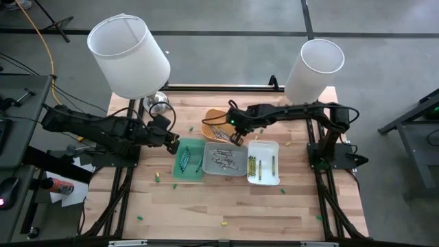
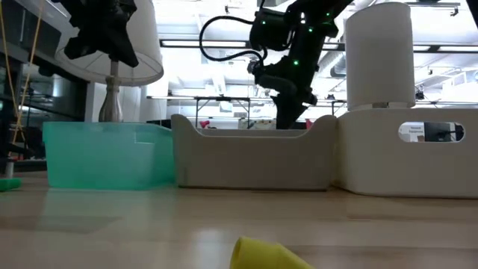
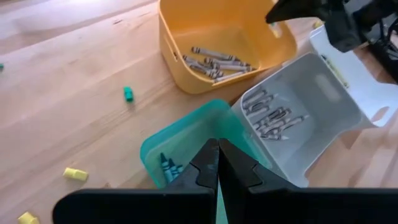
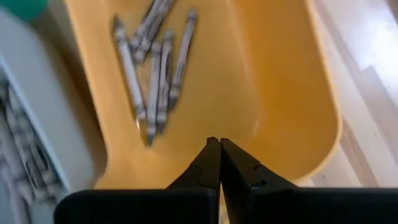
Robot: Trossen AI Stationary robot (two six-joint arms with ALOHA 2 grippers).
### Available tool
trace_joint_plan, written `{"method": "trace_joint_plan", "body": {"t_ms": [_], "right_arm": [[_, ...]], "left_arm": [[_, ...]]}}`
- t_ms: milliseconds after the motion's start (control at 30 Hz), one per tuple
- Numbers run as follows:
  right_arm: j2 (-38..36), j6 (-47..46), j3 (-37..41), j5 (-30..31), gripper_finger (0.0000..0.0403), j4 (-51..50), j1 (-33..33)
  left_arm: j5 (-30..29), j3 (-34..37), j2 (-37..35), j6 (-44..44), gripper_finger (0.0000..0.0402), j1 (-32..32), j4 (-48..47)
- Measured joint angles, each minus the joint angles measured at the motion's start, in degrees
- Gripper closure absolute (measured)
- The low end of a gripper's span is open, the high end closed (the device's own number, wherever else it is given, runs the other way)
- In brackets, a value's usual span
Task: Sort crayons
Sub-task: Adjust the bins on the table
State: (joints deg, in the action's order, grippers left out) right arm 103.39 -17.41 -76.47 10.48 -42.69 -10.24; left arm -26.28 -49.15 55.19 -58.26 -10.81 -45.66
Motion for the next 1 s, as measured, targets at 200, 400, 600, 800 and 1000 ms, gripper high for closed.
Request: {"method": "trace_joint_plan", "body": {"t_ms": [200,400,600,800,1000], "right_arm": [[0.0,7.2,0.3,-1.9,0.0402,-2.0,1.8],[0.0,11.7,0.5,-2.0,0.0403,-5.4,2.5],[0.0,17.6,0.5,-1.1,0.0403,-9.4,2.5],[0.0,23.9,0.5,2.7,0.0403,-10.1,2.5],[-0.4,25.4,-0.2,3.0,0.0403,-10.7,2.4]], "left_arm": [[0.0,0.0,-0.1,0.0,0.0401,0.0,0.0],[0.0,0.0,-0.1,0.0,0.0401,0.0,0.0],[0.0,0.0,-0.1,0.0,0.0401,0.0,0.0],[0.0,0.0,-0.1,0.0,0.0401,0.0,0.0],[0.0,0.0,-0.1,0.0,0.0401,0.0,0.3]]}}
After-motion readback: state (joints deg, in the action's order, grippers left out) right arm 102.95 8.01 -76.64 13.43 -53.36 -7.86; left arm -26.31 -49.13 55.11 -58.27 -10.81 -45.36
